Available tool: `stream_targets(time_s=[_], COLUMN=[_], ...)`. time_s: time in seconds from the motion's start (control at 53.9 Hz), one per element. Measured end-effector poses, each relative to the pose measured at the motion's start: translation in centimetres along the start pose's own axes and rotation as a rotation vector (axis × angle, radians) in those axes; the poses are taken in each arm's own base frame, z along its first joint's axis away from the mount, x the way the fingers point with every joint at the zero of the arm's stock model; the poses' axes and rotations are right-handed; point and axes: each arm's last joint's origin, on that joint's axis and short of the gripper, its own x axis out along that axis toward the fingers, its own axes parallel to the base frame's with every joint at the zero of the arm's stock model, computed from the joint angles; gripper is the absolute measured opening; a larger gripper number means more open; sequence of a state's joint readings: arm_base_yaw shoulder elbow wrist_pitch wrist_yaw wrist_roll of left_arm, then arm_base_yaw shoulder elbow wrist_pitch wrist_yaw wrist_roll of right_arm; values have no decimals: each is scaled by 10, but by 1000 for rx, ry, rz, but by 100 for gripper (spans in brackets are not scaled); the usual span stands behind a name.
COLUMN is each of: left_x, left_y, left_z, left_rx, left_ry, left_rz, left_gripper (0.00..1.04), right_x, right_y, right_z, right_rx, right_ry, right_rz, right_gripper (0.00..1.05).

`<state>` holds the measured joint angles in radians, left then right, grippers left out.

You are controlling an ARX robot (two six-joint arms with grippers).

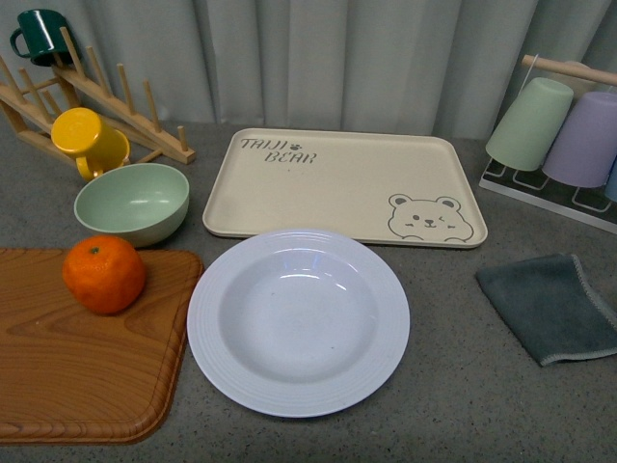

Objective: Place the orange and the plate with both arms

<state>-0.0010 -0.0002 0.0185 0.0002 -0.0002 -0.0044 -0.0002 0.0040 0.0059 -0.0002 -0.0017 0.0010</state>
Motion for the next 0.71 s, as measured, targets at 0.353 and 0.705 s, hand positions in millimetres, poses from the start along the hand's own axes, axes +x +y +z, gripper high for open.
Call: stream_targets(time_s=[0.353,0.705], left_x=[0,0], left_y=[0,0], left_z=[0,0], left_rx=[0,0], left_ry=[0,0], left_rz=[0,0], left_gripper=[98,98], right_x=[0,0], right_y=[0,0], right_z=[0,0], right_rx=[0,0], right_ry=[0,0], right_rz=[0,0], right_gripper=[96,96])
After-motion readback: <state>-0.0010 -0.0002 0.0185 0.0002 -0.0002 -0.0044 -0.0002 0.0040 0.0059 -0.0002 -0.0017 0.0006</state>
